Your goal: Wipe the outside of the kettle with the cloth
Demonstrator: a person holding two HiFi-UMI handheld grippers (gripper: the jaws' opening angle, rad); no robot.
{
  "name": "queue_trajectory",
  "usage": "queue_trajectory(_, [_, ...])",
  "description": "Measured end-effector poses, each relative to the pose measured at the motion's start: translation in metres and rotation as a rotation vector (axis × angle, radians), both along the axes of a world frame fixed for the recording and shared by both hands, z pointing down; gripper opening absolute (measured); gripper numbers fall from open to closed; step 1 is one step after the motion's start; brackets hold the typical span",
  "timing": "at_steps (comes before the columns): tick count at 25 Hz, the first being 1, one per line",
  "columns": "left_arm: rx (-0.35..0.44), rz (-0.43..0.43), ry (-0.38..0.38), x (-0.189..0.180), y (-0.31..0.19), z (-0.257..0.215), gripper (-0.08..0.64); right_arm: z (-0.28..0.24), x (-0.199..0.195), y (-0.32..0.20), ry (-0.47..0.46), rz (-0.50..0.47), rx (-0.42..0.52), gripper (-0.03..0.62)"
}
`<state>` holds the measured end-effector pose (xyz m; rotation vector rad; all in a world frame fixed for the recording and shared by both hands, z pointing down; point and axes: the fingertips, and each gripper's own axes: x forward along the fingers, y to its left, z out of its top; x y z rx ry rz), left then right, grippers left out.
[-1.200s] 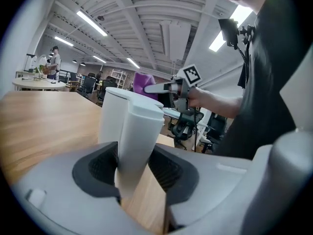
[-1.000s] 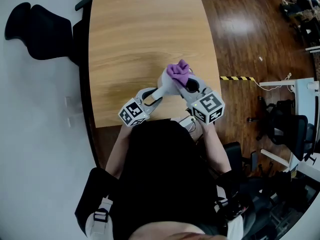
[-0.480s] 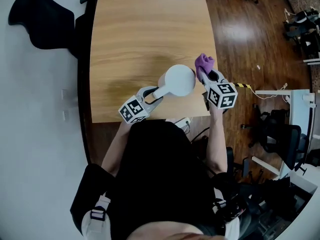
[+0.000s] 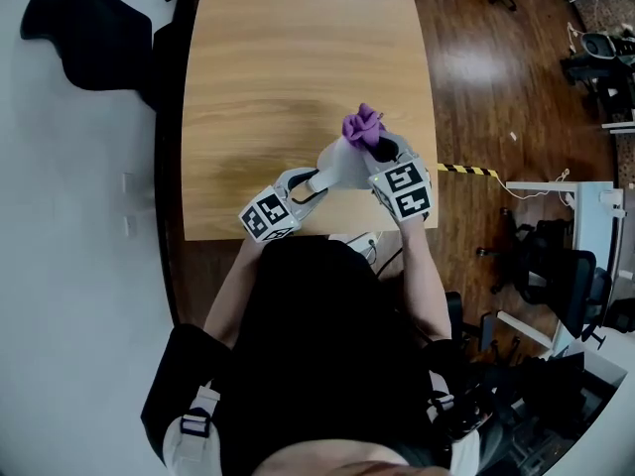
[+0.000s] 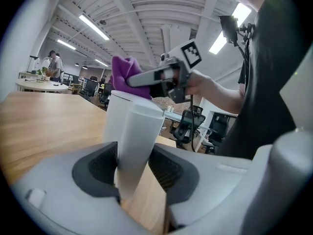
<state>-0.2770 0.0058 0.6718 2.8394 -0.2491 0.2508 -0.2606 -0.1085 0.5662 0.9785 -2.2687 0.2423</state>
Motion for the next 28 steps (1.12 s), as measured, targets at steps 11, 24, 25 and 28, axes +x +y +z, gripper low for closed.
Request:
queue_trajectory(11, [0.006, -0.028, 0.014, -0.002, 0.001, 0.005, 0.008, 0.018, -0.07, 0.027, 0.128, -0.234, -0.053, 0.054])
queue_trajectory(24, [-0.012, -0.029, -0.081, -0.003, -0.015, -0.008, 0.008, 0.052, 0.168, 0.026, -0.501, 0.433, -0.229, 0.052])
queue_trajectory(25, [-0.015, -0.03, -0.091, -0.001, -0.012, -0.012, 0.008, 0.055, 0.179, 0.04, -0.635, 0.471, -0.25, 0.052])
queue_trajectory(28, [-0.052, -0.092, -0.102, -0.022, -0.018, -0.01, 0.008, 0.084, 0.183, 0.063, -0.939, 0.545, -0.31, 0.054])
